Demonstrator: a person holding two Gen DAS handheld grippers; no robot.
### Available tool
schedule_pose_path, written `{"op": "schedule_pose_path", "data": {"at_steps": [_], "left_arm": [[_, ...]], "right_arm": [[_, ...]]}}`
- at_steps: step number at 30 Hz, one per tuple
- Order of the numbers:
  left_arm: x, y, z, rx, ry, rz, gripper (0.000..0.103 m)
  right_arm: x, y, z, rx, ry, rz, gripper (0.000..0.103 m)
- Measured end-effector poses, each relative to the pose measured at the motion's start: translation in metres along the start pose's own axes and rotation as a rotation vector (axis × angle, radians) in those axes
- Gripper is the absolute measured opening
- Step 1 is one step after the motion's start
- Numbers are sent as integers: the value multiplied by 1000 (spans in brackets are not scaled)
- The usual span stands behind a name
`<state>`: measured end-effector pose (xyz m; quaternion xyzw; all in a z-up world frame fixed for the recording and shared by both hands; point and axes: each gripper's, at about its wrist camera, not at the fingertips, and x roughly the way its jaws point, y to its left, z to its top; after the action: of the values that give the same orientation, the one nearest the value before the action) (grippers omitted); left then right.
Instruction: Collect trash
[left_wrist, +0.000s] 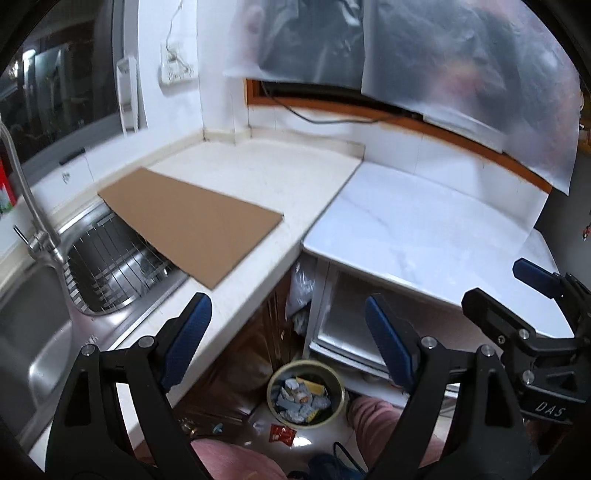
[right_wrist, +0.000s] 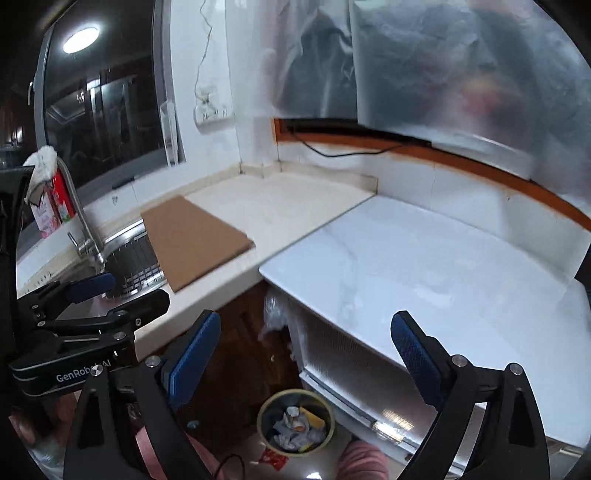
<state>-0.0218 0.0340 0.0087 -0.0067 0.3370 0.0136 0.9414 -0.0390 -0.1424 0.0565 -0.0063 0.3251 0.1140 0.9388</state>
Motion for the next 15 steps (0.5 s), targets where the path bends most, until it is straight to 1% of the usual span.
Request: {"op": "schedule_pose_path", "data": {"at_steps": [5,15], "left_arm": [[-17,-2,14,2,-38,4,83],[-30,-8,25,11,-62,-1,83]], "right_arm": [[-19,-1,17,27,-30,26,95],[-26,-4,23,39,-49,37,96]]}}
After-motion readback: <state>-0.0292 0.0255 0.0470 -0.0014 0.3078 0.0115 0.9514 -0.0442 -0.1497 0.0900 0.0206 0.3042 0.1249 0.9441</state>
